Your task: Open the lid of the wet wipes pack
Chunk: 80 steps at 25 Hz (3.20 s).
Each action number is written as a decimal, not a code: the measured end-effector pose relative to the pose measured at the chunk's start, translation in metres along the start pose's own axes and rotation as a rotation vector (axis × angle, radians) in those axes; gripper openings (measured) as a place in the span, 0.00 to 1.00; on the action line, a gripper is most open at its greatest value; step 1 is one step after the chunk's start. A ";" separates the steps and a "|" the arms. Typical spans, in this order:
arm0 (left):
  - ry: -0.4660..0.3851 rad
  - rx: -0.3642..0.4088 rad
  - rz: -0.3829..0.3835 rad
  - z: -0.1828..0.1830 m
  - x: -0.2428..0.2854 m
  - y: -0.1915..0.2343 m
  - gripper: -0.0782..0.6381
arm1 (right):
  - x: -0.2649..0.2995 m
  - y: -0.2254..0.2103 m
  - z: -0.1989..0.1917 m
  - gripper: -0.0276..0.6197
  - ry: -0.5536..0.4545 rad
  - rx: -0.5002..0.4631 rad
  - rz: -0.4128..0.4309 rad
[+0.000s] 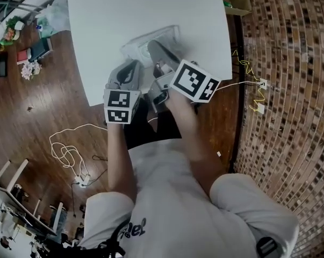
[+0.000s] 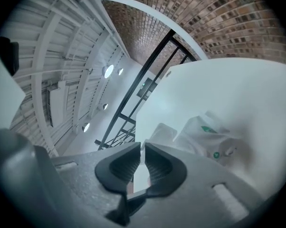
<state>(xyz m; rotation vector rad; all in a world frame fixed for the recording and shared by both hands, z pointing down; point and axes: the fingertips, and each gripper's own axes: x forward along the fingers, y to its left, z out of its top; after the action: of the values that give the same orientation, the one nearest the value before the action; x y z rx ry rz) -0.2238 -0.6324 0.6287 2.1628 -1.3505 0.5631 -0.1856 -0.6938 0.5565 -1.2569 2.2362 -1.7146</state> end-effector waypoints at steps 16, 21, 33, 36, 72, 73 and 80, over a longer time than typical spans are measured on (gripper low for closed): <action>0.041 -0.058 -0.012 0.005 0.008 0.010 0.13 | 0.063 -0.033 0.023 0.03 0.246 -0.029 -0.214; 0.048 -0.091 0.000 0.005 0.006 0.016 0.13 | 0.073 -0.051 0.027 0.03 0.303 0.032 -0.334; 0.022 -0.090 -0.043 0.033 -0.032 0.021 0.13 | 0.012 0.024 0.033 0.03 0.139 -0.012 -0.191; -0.079 -0.039 -0.051 0.072 -0.050 0.021 0.13 | -0.025 0.048 0.043 0.03 0.033 -0.083 -0.155; -0.664 0.107 0.515 0.064 -0.325 -0.264 0.13 | -0.411 0.102 -0.054 0.02 -0.438 -1.058 0.070; -0.680 0.102 0.529 0.067 -0.330 -0.265 0.13 | -0.413 0.104 -0.052 0.02 -0.448 -1.057 0.070; -0.687 0.030 0.584 0.069 -0.353 -0.248 0.13 | -0.414 0.098 -0.046 0.02 -0.434 -1.019 0.042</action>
<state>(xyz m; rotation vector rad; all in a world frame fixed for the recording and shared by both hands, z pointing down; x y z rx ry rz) -0.1401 -0.3416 0.3131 2.0465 -2.3846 0.0095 0.0126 -0.3960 0.3223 -1.4571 2.8092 -0.1187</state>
